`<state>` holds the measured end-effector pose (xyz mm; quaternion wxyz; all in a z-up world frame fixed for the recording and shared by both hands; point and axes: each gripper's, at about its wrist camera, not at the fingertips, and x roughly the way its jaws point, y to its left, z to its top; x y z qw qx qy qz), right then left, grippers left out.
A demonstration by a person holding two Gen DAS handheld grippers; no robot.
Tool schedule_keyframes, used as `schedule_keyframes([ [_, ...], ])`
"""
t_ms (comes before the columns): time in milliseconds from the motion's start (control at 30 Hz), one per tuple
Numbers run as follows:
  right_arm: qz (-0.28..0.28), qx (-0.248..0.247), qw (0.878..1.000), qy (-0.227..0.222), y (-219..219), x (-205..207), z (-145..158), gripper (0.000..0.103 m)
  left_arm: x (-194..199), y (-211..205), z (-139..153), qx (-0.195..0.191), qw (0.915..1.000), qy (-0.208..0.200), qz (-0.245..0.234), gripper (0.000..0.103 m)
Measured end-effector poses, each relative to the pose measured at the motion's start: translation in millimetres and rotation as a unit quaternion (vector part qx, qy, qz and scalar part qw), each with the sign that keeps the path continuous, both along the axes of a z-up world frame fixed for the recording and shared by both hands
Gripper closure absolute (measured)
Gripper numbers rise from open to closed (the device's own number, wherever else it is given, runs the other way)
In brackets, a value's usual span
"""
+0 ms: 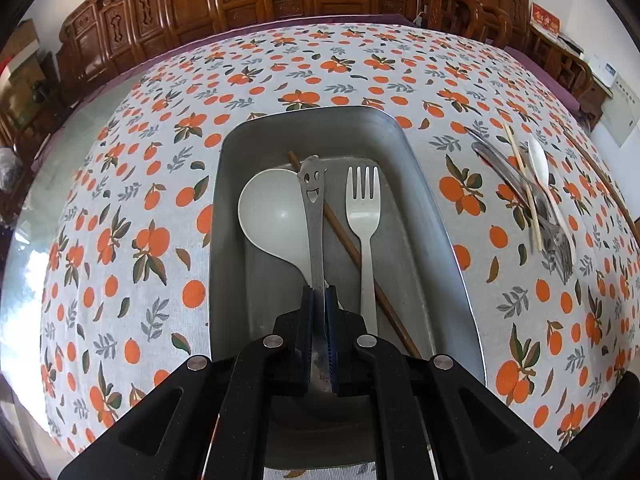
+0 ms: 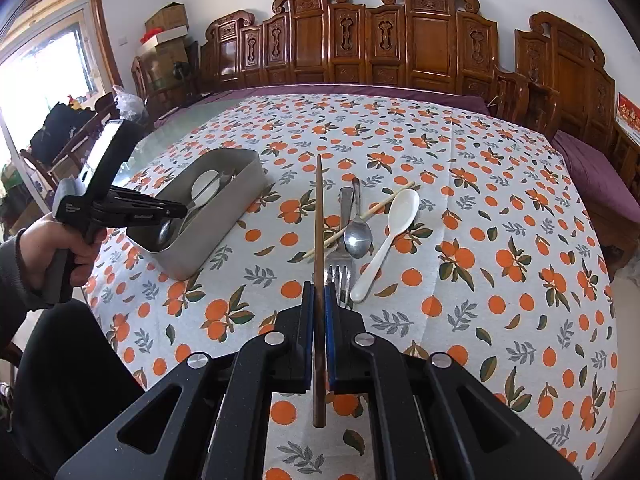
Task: Organize utensils
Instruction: 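Carry the smiley spoon into the grey tray and open the left tool while the right tool holds the chopstick, then lower the wooden chopstick into the grey tray and open the right tool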
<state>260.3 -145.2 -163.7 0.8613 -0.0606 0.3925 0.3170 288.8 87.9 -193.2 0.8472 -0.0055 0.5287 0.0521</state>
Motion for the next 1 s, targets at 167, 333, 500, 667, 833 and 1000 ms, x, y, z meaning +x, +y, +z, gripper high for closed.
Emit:
schedule_keyframes([
  [167,0.001,0.003,1.0,-0.002,4.0,-3.1,5.0,0.097,-4.9,2.2,13.1,-0.003,0.9999,-0.014,-0.007,0.098],
  [333,0.005,0.005,1.0,-0.001,18.7,-8.9,9.6,0.097,-21.2,9.3,36.2,-0.015,0.9989,-0.041,-0.016,0.098],
  [500,0.016,0.01,1.0,-0.004,45.8,-14.2,18.7,0.097,-43.6,23.0,63.8,-0.023,0.9969,-0.071,-0.024,0.098],
  [667,0.033,0.015,0.999,-0.009,81.1,-18.1,29.0,0.097,-65.0,41.8,84.4,-0.031,0.9945,-0.098,-0.021,0.098],
  [833,0.047,0.024,0.999,-0.004,120.0,-17.7,33.6,0.097,-85.3,62.3,96.8,-0.04,0.9923,-0.117,-0.012,0.098],
  [1000,0.054,0.022,0.998,0.01,155.8,-12.2,26.1,0.097,-100.0,79.5,99.4,-0.045,0.991,-0.126,-0.004,0.098],
])
